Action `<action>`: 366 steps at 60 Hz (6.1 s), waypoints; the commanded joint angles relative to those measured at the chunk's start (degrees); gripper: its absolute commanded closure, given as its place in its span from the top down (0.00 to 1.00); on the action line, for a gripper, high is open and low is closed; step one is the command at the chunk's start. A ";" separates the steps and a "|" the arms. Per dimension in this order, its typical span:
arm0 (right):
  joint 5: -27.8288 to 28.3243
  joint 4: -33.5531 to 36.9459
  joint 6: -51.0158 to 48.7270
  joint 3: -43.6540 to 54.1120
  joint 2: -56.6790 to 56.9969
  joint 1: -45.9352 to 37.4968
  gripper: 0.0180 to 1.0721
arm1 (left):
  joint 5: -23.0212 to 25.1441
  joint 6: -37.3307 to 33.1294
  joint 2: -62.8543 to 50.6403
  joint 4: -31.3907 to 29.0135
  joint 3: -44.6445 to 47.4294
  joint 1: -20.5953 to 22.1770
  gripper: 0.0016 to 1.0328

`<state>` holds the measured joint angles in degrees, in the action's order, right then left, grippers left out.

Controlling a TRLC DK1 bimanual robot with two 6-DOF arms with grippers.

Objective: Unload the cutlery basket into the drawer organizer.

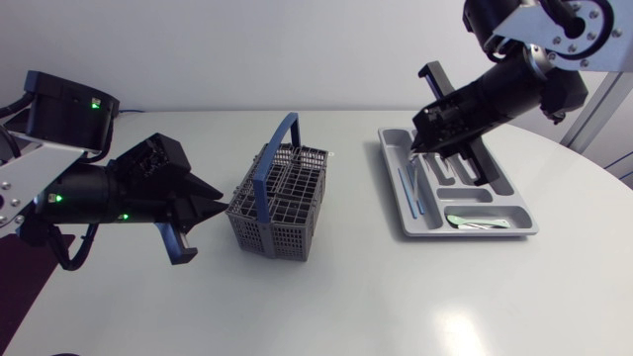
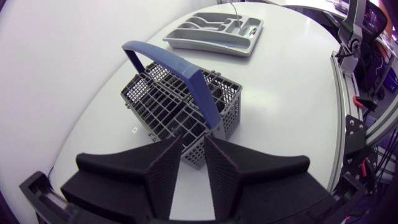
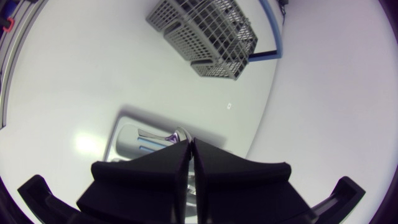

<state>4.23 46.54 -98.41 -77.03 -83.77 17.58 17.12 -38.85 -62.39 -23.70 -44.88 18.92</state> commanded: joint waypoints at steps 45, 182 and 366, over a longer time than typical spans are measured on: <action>-13.81 3.82 -26.04 8.83 -1.05 -12.93 0.05 | 0.45 -0.96 -2.65 3.05 2.96 1.12 0.27; -12.49 3.29 -26.48 -10.06 -24.78 -22.68 0.05 | -3.77 0.97 -15.30 7.00 -2.23 3.67 0.27; 36.46 -12.00 55.08 -23.16 -43.24 0.08 0.06 | -7.98 -0.44 -19.96 21.24 6.91 -5.12 0.24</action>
<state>39.05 34.30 -41.76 -105.45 -130.28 16.82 8.84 -37.54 -80.90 -5.54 -38.20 15.42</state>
